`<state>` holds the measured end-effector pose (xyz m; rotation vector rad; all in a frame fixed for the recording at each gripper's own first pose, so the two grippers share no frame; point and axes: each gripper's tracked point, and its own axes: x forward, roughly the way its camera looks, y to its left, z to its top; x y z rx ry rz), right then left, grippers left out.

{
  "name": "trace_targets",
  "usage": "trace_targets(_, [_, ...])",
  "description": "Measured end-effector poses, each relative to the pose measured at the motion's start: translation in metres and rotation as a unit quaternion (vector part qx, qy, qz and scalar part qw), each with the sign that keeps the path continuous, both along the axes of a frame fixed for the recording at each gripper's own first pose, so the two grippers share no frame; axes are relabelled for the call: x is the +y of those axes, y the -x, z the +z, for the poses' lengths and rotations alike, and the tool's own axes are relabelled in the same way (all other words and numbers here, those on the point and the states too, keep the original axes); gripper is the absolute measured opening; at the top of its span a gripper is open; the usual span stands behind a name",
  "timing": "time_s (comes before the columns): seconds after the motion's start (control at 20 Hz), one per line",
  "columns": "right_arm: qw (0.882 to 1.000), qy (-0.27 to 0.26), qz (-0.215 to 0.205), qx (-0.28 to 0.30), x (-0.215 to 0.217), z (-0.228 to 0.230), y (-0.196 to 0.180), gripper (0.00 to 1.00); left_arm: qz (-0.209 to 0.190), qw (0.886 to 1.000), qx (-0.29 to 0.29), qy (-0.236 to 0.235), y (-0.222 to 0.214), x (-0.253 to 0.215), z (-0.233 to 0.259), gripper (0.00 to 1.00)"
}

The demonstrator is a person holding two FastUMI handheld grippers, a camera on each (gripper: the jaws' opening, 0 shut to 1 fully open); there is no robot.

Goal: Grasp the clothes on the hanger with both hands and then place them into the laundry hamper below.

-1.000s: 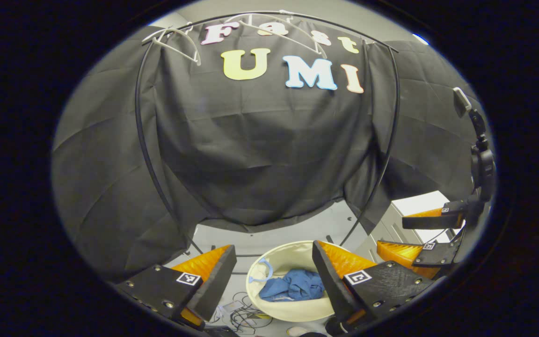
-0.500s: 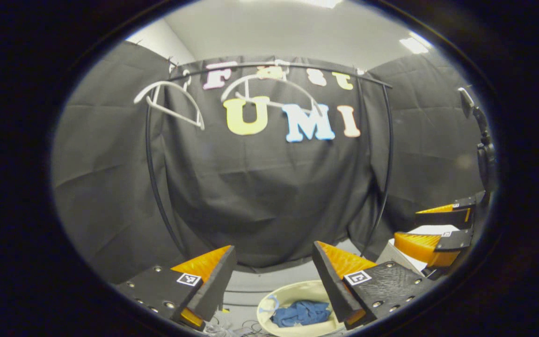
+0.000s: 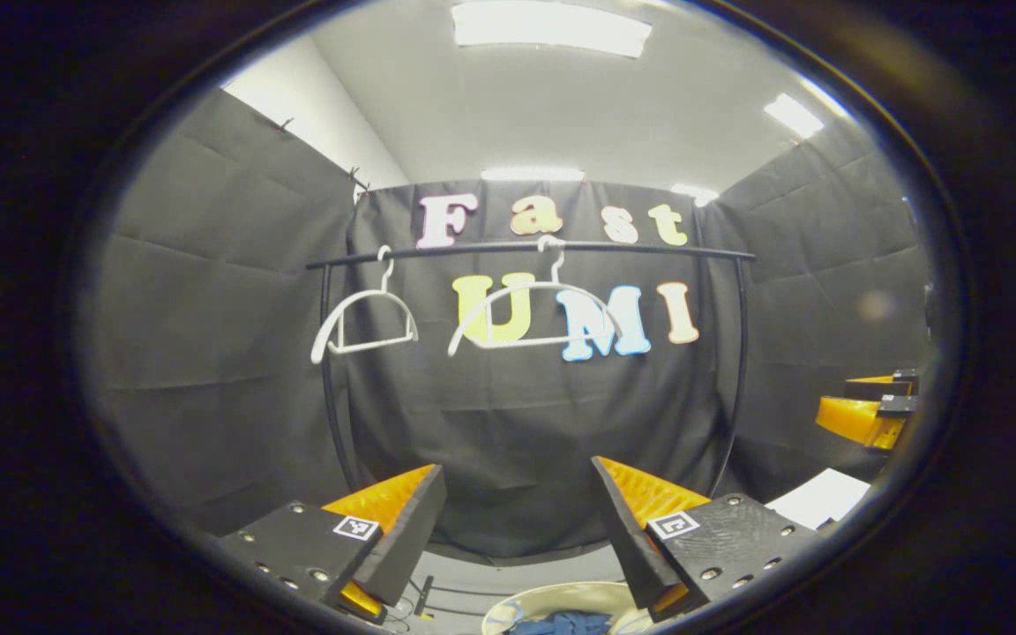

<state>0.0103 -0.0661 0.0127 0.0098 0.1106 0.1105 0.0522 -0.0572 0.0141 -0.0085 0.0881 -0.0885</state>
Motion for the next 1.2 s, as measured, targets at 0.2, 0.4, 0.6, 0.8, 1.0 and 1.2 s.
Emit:
trace_targets(0.2, [1.000, -0.008, -0.022, -0.020, -0.025, 0.013, 0.005, 0.94, 0.003, 1.000, -0.020, -0.002, 0.015, -0.013, 0.021, 0.91])
trace_targets(0.4, [0.999, -0.004, -0.029, -0.030, -0.037, 0.018, 0.010, 0.94, 0.017, 0.999, -0.028, -0.006, 0.033, -0.016, 0.021, 0.96])
trace_targets(0.6, [0.999, 0.002, -0.027, -0.032, -0.039, 0.016, 0.011, 0.93, 0.025, 0.999, -0.021, 0.000, 0.038, -0.016, 0.015, 0.99])
trace_targets(0.8, [0.999, 0.002, -0.021, -0.037, -0.039, 0.020, 0.009, 0.93, 0.031, 0.999, -0.021, -0.002, 0.040, -0.012, 0.013, 0.99])
trace_targets(1.0, [0.999, 0.001, -0.021, -0.038, -0.040, 0.021, 0.005, 0.94, 0.031, 0.999, -0.027, -0.001, 0.042, -0.012, 0.017, 0.99])
trace_targets(1.2, [0.999, 0.001, -0.021, -0.036, -0.040, 0.022, 0.001, 0.94, 0.028, 0.999, -0.029, 0.000, 0.042, -0.013, 0.018, 0.99])
